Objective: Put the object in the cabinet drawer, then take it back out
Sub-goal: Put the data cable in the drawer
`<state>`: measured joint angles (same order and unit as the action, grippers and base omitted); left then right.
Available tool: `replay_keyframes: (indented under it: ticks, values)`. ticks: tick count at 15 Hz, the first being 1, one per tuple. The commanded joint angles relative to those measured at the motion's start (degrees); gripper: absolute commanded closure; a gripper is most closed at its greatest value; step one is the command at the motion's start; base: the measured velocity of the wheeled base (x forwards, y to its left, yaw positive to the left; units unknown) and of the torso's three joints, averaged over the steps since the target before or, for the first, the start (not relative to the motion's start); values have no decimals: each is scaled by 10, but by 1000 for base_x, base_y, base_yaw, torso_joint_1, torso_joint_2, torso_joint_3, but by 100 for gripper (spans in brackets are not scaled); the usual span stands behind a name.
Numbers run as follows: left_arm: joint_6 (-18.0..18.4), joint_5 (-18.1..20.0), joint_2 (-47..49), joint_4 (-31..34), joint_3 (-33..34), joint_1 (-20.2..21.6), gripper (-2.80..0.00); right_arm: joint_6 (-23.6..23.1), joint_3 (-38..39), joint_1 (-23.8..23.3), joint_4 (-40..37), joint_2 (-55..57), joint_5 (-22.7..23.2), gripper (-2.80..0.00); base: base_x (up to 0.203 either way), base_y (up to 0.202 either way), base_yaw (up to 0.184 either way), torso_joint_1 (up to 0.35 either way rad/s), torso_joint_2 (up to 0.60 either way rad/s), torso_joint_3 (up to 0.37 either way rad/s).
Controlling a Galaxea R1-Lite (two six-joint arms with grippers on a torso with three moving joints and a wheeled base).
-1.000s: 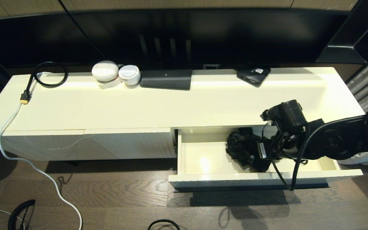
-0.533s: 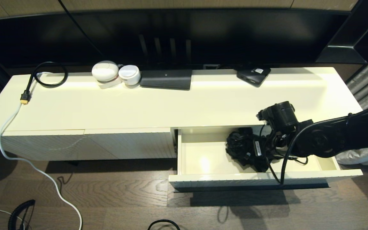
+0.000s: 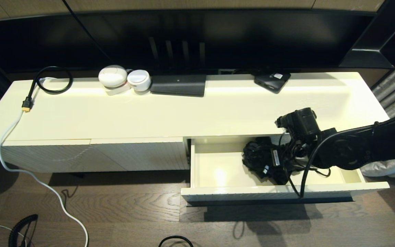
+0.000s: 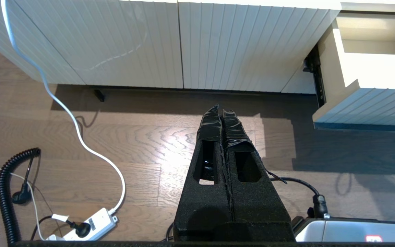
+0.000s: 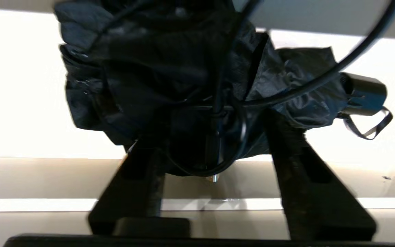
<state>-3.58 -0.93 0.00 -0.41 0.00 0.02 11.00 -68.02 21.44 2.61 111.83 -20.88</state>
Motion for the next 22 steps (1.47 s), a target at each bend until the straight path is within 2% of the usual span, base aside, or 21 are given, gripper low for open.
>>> replay_keyframes:
  ticks: [1,7,11,12,17,22]
  values:
    - [0,0,1,0,0,0,0,0,2,7,-1,-37,-2,-280,0,0,0,0,0,0]
    - [0,0,0,0,0,0,0,-6,18,27,1,-101,-25,-280,0,0,0,0,0,0]
    - [0,0,0,0,0,1,0,-9,22,27,4,-98,-43,-280,0,0,0,0,0,0]
    - [0,0,0,-1,0,0,0,-8,30,27,5,-100,-43,0,0,0,0,0,0,0]
    - [0,0,0,0,0,1,0,-7,49,21,4,-94,-43,0,0,0,0,0,0,0]
    - [0,0,0,0,0,0,0,-5,53,-25,10,-64,-40,0,0,0,0,0,0,0]
